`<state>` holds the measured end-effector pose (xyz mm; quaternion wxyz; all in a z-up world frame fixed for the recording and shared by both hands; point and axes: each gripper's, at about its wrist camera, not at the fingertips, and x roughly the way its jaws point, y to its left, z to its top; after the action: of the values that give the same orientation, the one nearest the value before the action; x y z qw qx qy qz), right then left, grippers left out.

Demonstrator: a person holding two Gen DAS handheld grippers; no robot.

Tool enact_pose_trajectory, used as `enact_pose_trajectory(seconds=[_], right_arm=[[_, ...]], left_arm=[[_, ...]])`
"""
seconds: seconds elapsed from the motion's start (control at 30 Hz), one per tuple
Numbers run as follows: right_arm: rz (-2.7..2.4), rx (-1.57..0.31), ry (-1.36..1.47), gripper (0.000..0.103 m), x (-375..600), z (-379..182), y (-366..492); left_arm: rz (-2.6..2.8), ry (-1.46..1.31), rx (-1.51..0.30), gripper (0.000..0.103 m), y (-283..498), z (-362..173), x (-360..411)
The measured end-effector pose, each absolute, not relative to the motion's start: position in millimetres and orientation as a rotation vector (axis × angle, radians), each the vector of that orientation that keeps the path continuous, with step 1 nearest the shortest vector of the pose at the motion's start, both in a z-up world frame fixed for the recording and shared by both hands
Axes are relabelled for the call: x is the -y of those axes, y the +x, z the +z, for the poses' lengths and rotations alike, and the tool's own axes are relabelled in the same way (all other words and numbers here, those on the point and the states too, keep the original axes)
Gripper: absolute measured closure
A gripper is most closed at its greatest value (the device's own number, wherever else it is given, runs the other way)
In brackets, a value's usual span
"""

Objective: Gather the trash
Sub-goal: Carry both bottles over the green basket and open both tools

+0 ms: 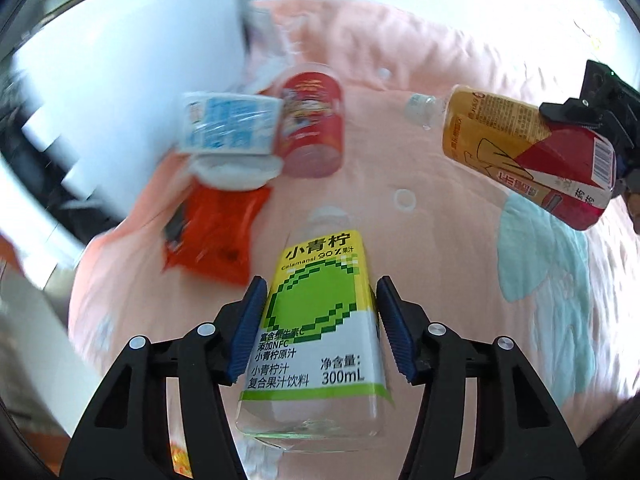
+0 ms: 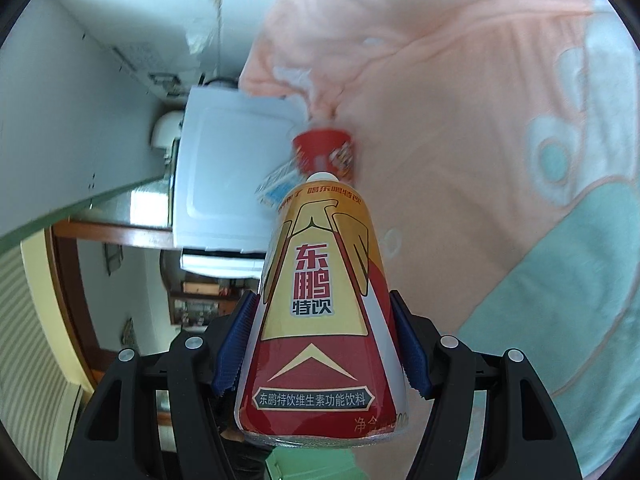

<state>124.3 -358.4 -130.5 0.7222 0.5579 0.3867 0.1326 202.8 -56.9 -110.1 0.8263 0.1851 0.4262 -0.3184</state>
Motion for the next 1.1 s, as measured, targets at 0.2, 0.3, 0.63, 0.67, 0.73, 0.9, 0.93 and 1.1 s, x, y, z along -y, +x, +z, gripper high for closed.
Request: enact_pose_trajectory(seconds=[0.2,0.3,0.63,0.67,0.73,0.9,0.93,1.1], right_arm=[[0.383,-0.890,1.193,0.040,321.3,-118.8,138.5],[0.440,-0.916,1.170,0.040,298.6,-113.2,149.1],[0.640,-1.041,1.043,0.040,193.3,-100.3,185.8],[0.657,-1.055,1.031,0.040,180.9,-100.5,189.0],[0.687,-1.079,1.004,0.040,158.9,-100.8,192.8],[0.749,-1.153,0.921,0.040,101.4,-105.8,204.3],[0.761,-1.167,0.904,0.040,91.1,-107.4,206.4],[0.790,-1.232,0.834,0.040,48.3,-118.2,216.5]], left_arm=[[-0.559,0.278,-0.843,0.048,171.5,-91.7,3.9],[-0.487,0.213,-0.819,0.048,158.4,-80.5,-32.4],[-0.178,0.116,-0.830,0.049,128.8,-76.4,-152.5],[-0.147,0.108,-0.843,0.049,127.6,-81.4,-163.4],[-0.115,0.091,-0.866,0.049,125.4,-89.6,-178.3],[-0.022,0.034,-0.946,0.048,122.7,-120.4,-212.4],[-0.011,0.022,-0.959,0.048,121.2,-125.9,-218.0],[0.050,-0.030,-1.000,0.048,118.3,-147.0,-237.1]])
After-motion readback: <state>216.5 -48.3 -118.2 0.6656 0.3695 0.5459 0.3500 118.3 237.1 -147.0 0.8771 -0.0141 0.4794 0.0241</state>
